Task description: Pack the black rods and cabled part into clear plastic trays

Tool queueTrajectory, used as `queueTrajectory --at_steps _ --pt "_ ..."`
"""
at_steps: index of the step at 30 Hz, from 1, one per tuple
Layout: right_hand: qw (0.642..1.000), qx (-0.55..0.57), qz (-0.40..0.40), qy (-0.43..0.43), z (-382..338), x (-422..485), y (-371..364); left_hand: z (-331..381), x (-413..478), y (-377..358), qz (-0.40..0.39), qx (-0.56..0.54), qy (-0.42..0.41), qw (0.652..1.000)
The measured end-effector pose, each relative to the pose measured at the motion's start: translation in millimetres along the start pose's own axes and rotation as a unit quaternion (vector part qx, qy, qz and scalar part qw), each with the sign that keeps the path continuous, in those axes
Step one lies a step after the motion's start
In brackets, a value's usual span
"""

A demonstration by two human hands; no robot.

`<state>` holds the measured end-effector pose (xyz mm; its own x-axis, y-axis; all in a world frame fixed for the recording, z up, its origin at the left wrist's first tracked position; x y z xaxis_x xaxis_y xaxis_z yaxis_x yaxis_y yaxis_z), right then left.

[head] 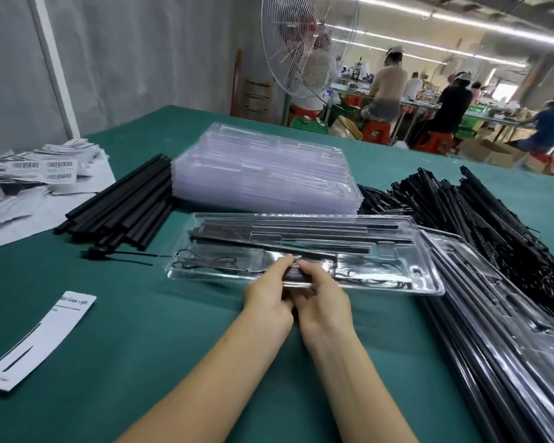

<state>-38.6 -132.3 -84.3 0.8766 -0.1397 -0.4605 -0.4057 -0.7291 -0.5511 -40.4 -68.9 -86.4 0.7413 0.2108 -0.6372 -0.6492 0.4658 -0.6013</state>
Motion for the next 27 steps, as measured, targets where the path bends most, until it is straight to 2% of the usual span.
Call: queueTrajectory --at_steps 3,10,18,27 --pt "0.998 -0.041 0.011 0.044 -4.7 0.8 1.7 2.2 1.6 -3.4 -0.019 0.036 0.006 0.999" --pt "0.998 -0.011 -0.040 0.048 -6.1 6.0 -1.1 1.9 8.0 -5.7 -0.060 0.046 0.011 0.997" --pt "0.996 -0.013 -0.088 0.021 -3.2 11.3 -6.6 4.9 13.9 -5.7 -0.013 0.007 -0.041 0.999" --pt "0.999 -0.022 -0.035 0.034 -1.2 10.3 -2.5 0.8 12.3 -7.0 -0.016 0.017 -0.039 0.999"
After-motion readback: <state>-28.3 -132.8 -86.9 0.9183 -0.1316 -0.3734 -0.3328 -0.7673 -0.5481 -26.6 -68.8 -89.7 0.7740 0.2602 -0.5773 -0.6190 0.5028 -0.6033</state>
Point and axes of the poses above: each hand's wrist, its own x-axis towards the middle knuckle, its own y-axis out of the back of the hand, z = x × y, the point moved 3 cm from there along x, towards the middle knuckle, and after that the axes turned 9 degrees about z, right-handed, at the moved point
